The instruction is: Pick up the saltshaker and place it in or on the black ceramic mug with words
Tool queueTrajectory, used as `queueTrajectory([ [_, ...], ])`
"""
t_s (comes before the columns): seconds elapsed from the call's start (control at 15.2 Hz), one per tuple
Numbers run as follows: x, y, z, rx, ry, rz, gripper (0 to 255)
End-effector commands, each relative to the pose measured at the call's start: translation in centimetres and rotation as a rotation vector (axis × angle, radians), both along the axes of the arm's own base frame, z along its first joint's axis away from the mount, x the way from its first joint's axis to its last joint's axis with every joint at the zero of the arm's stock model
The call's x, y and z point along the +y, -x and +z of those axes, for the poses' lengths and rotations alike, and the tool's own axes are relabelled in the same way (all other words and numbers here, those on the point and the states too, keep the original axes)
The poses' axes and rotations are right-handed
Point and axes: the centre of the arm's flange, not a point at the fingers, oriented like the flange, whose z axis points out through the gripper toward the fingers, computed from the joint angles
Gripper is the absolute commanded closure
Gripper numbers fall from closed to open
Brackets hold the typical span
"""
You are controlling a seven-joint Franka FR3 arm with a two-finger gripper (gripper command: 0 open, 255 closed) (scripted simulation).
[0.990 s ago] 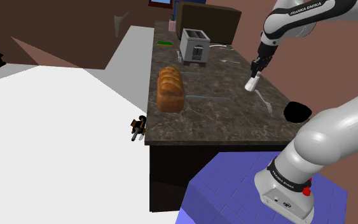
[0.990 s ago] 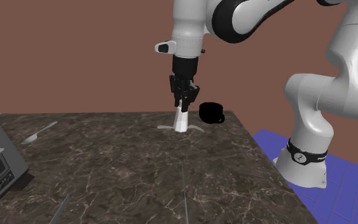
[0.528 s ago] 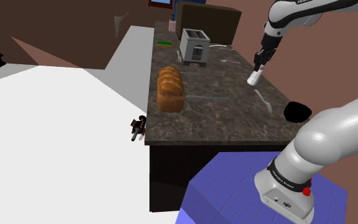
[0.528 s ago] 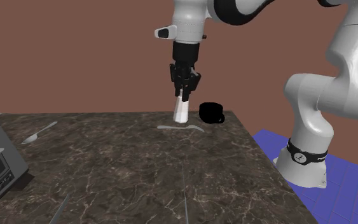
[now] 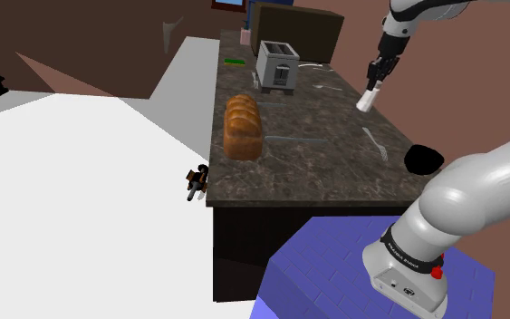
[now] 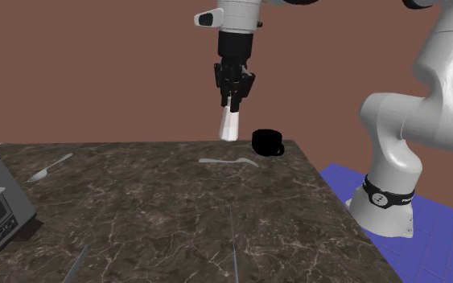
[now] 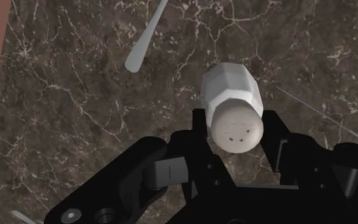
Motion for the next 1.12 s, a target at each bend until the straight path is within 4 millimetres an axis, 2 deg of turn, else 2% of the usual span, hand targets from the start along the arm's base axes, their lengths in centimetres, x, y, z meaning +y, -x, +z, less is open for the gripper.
queueTrajectory([
  [0.0, 0.0, 0.0, 0.9, 0.0, 0.0, 0.0, 255],
  [1.06, -5.1, 20.2, 4.3, 0.0, 0.0, 0.0, 255],
])
